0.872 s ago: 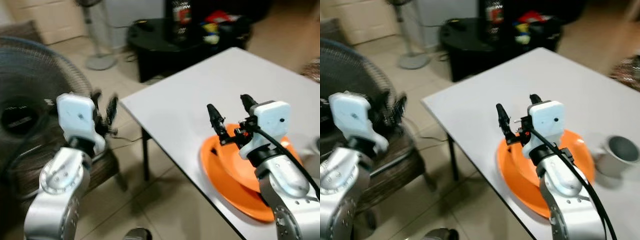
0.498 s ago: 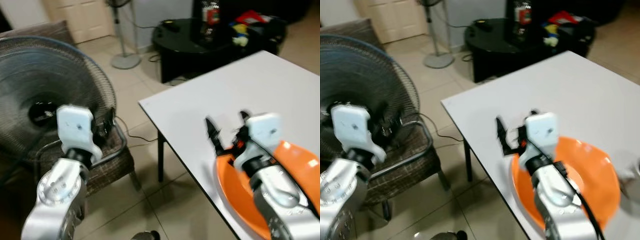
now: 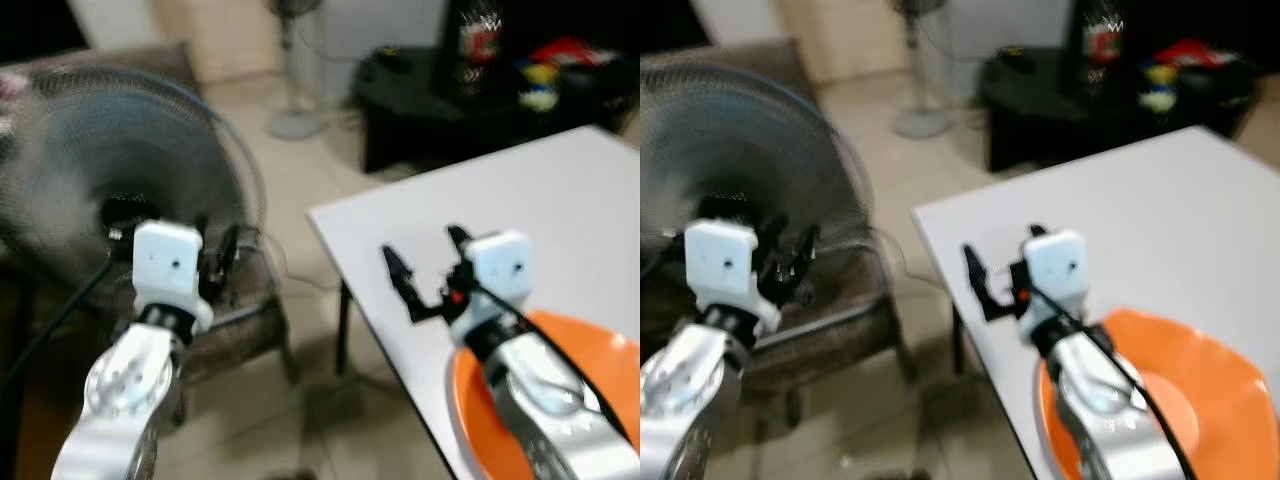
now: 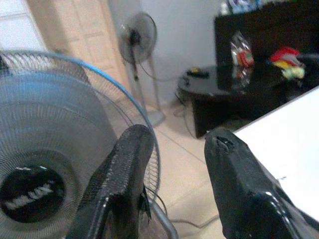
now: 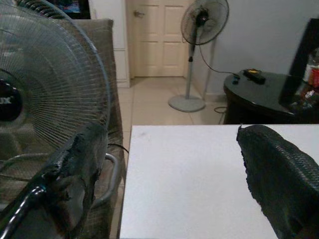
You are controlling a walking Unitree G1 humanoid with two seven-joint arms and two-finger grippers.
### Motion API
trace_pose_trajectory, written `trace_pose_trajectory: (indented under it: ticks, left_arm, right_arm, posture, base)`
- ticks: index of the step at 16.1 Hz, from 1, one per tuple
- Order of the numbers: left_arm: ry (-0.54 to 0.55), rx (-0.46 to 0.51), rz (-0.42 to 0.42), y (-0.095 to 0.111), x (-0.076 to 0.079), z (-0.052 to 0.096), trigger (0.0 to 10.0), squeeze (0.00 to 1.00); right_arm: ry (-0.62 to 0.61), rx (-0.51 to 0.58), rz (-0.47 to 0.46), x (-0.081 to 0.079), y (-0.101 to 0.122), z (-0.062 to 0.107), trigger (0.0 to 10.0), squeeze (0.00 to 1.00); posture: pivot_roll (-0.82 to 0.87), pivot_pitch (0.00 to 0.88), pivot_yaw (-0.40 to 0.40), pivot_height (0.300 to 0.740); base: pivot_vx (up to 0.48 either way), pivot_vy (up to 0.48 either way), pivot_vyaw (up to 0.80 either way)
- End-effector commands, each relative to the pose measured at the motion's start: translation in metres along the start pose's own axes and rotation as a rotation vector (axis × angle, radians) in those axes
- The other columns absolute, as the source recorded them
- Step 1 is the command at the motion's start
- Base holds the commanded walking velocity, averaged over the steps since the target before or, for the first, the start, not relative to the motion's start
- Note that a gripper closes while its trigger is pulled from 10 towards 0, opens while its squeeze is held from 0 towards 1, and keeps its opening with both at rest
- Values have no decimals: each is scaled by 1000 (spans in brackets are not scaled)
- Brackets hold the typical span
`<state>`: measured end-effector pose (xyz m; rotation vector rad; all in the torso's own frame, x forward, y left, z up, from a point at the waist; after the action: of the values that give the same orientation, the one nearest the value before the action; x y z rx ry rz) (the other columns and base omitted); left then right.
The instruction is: Setting the table
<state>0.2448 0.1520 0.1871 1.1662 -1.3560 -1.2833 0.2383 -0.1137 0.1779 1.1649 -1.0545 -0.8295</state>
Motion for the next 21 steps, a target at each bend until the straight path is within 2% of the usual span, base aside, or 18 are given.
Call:
trace_pose_trajectory:
  ticks: [1, 3, 9, 15, 18, 19, 20, 21]
  left_arm:
    - [19, -7, -16, 0, -4, 1, 10000, 0]
    - [-2, -11, -19, 0, 0, 3, 10000, 0]
    - [-9, -19, -17, 1, 0, 4, 10000, 0]
    - [-5, -30, -26, 0, -1, 4, 10000, 0]
    - [5, -37, -35, -2, -5, 5, 10000, 0]
    - [16, -49, -43, -4, -9, 5, 10000, 0]
    - [66, -94, -53, -13, -20, 7, 10000, 0]
    - [69, -96, -43, -13, -21, 8, 10000, 0]
  right_arm:
    - [32, 17, -11, -6, 5, 2, 10000, 1000]
    - [36, 14, -21, -8, 5, 4, 10000, 1000]
    - [66, 21, -24, -14, 6, 4, 10000, 1000]
    - [107, -7, -36, -15, -6, -1, 10000, 1000]
    - [101, -26, -64, -12, -13, -4, 10000, 1000]
    - [94, -35, -77, -11, -16, -5, 10000, 1000]
    - [86, -48, -82, -10, -21, -10, 10000, 1000]
    - [77, -56, -73, -9, -24, -14, 10000, 1000]
  posture:
    - [31, 0, 45, 740]
    - [33, 0, 43, 740]
    - [37, 0, 45, 740]
    - [56, 0, 37, 740]
    - [68, 0, 29, 740]
    - [74, 0, 27, 740]
    - [77, 0, 26, 740]
    - [81, 0, 25, 740]
  base:
    - [0, 394, 800]
    - [0, 403, 800]
    - [0, 417, 800]
    - [0, 419, 800]
    - [0, 419, 800]
    - [0, 412, 800]
    - [0, 0, 0]
    - [0, 0, 0]
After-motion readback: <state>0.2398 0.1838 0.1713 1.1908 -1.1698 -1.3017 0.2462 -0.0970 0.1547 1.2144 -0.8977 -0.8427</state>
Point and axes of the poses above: a point about 5 cm out from each wrist's last joint towards the gripper, its own z axis pointing back from the gripper into the wrist, its own y axis along the axis of the wrist's last joint, x = y × z, the point moved 3 cm from there along -z, pointing out of the wrist towards the gripper, and after that the axes turned 9 degrees about z, right-handed, at the moved point
